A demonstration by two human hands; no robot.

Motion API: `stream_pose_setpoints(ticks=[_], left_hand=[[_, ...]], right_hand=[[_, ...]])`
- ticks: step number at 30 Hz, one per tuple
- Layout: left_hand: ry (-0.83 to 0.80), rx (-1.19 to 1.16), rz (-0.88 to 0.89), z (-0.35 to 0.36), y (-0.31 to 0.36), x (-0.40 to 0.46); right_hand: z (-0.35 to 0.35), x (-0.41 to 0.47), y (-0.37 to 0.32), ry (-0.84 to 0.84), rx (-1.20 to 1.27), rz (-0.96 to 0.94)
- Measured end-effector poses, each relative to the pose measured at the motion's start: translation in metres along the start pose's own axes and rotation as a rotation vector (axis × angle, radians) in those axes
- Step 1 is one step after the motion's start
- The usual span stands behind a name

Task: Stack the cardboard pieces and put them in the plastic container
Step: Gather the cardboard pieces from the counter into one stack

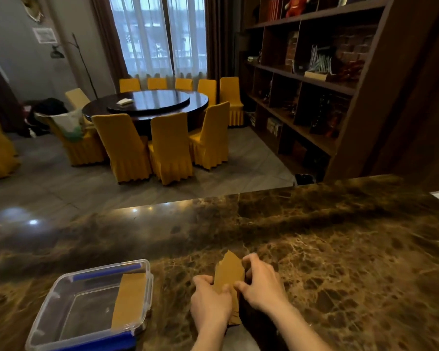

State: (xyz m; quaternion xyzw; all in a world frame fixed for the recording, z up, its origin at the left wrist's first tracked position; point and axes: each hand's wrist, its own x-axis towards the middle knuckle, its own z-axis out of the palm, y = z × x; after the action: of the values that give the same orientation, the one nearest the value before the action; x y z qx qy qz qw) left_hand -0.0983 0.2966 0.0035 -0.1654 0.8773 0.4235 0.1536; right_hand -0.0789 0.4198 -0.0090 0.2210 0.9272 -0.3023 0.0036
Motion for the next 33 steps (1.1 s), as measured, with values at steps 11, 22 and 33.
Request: stream_pose_setpoints(ticks=[11, 22, 33], left_hand=[[-0.115, 0.415, -0.002, 0.003, 0.021, 0.018], [-0.362, 0.050, 0.098, -0.013, 0.014, 0.029], [-0.289, -0.060, 0.709, -0.060, 0.011, 0.019]], right_hand=[[0.009, 0.001, 0.000, 0.025, 0.085, -0.091], [-0.013, -0.003, 0.009, -0.012, 0.318, -0.076], [-0.035, -0.005, -0.019, -0.038, 0.645, -0.282]])
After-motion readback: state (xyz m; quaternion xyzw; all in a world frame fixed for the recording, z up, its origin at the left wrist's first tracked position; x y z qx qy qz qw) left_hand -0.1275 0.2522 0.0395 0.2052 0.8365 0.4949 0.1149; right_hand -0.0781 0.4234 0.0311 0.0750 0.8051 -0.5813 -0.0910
